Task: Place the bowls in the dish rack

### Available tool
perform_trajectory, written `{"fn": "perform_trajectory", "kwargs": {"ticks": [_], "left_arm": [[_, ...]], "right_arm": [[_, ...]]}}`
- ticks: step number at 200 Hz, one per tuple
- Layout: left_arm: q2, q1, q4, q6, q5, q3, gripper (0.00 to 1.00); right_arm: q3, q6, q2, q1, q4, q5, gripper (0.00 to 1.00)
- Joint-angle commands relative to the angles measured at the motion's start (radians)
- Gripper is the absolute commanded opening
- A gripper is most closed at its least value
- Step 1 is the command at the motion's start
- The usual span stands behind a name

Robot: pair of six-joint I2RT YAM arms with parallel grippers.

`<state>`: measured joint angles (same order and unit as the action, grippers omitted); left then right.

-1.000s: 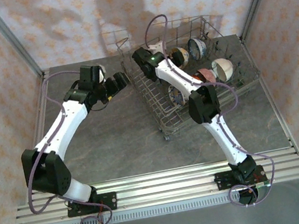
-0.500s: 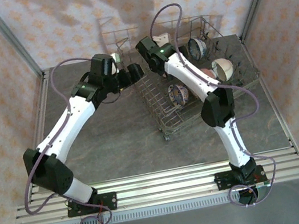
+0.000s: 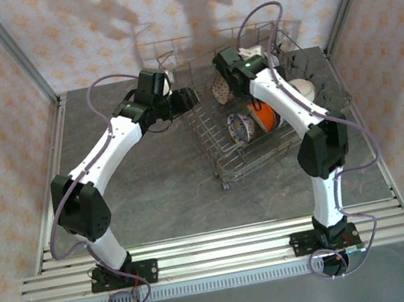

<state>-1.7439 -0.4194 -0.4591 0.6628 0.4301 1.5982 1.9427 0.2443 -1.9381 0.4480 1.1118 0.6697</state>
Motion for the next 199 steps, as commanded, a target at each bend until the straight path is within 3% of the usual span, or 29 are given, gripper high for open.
{"fn": "perform_trajectory", "kwargs": {"ticks": [1,47,83,115,133,199], "left_arm": [[-0.009,-0.007,0.031,0.000,0.028,0.042,0.45],[-0.031,-0.006,0.001,-0.023,0.036,0.079,0.24],[-0.039,-0.005,-0.051,-0.055,0.033,0.120,0.00],[-0.029,0.006,-0.133,-0.110,0.018,0.165,0.00],[-0.024,0.021,-0.239,-0.205,0.008,0.208,0.00],[0.035,0.221,-0.469,-0.374,-0.024,0.254,0.00]], "right_arm": [[-0.060,0.050,0.092,-0.036,0.017,0.025,0.89],[-0.136,0.073,0.172,-0.106,0.005,0.008,0.89],[-0.158,0.077,0.202,-0.124,-0.005,0.009,0.89],[-0.163,0.080,0.225,-0.130,-0.020,0.021,0.89],[-0.163,0.076,0.237,-0.144,-0.029,-0.001,0.88],[-0.184,0.062,0.297,-0.176,-0.054,-0.024,0.87]]}}
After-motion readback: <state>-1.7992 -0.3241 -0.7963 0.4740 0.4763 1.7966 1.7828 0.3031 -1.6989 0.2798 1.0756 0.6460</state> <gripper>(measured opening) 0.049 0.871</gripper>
